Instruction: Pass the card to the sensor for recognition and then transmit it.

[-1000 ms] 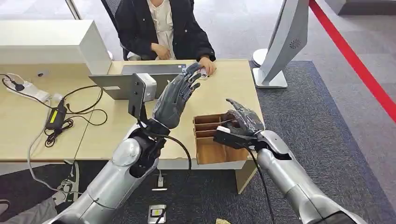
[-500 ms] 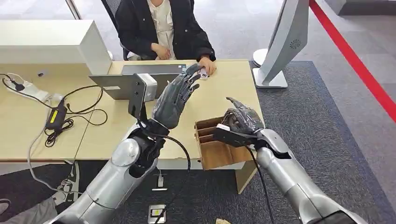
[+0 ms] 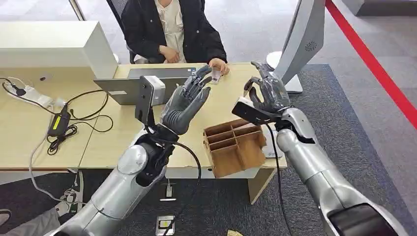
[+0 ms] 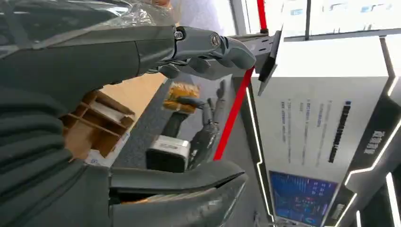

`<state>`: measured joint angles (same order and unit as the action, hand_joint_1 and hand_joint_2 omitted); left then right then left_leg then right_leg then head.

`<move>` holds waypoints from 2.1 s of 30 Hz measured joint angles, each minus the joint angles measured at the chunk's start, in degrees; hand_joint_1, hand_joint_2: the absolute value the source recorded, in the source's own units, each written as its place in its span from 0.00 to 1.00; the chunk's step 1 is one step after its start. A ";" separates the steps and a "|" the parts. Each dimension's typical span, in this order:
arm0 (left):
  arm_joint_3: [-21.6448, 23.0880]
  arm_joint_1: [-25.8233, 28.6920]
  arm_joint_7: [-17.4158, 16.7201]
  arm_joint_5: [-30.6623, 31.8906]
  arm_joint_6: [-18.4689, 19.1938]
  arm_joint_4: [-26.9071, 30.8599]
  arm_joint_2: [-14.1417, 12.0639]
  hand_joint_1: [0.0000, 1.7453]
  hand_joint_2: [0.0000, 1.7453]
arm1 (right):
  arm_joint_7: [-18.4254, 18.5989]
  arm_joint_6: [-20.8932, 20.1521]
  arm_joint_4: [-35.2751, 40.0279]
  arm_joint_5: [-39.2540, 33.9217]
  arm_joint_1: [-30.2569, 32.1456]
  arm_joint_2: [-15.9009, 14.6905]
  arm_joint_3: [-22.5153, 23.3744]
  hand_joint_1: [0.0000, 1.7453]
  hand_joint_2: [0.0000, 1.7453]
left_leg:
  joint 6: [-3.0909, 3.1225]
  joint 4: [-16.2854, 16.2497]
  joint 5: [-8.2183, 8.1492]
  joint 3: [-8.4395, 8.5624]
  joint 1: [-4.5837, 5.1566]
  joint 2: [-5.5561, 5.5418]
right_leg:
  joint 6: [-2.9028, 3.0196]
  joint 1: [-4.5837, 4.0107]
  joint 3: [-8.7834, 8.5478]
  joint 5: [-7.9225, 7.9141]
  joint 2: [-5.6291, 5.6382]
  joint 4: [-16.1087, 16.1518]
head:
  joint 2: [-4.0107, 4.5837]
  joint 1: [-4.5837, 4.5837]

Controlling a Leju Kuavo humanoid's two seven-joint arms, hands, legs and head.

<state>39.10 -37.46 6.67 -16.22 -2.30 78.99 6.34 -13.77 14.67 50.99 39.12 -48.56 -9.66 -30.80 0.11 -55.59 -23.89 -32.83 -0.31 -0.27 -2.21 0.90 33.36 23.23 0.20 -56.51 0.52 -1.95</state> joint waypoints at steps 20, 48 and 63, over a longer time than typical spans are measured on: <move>0.20 -1.62 2.29 -0.55 0.57 -1.77 2.25 0.00 1.00 | -3.49 -0.96 -17.66 3.89 -14.41 4.96 0.13 1.00 1.00 | 0.00 0.00 -0.01 -0.03 0.00 -0.02 | 0.00 -0.01 0.00 0.00 0.00 -0.02 | 0.00 0.00; 0.28 -2.68 0.02 -1.66 2.05 -2.51 2.60 0.00 1.00 | -1.42 2.45 -30.23 5.16 -17.39 9.18 -1.12 0.00 1.00 | 0.00 0.00 -0.01 -0.03 0.00 -0.01 | 0.00 0.00 0.02 0.00 0.00 -0.01 | 0.00 0.00; 0.17 -2.34 -1.03 1.00 -5.98 -0.85 1.59 0.00 1.00 | -10.06 3.02 -22.82 -25.58 -21.86 8.20 7.91 0.00 1.00 | 0.01 0.00 -0.01 -0.02 0.00 -0.02 | 0.00 0.01 0.01 0.00 0.00 -0.01 | 0.00 0.00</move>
<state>39.28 -39.81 5.64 -15.21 -8.28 78.14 7.93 -23.83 17.69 28.17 13.54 -70.41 -1.46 -22.89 0.11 -55.60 -23.91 -32.86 -0.31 -0.29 -2.21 0.91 33.37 23.23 0.20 -56.52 0.52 -1.95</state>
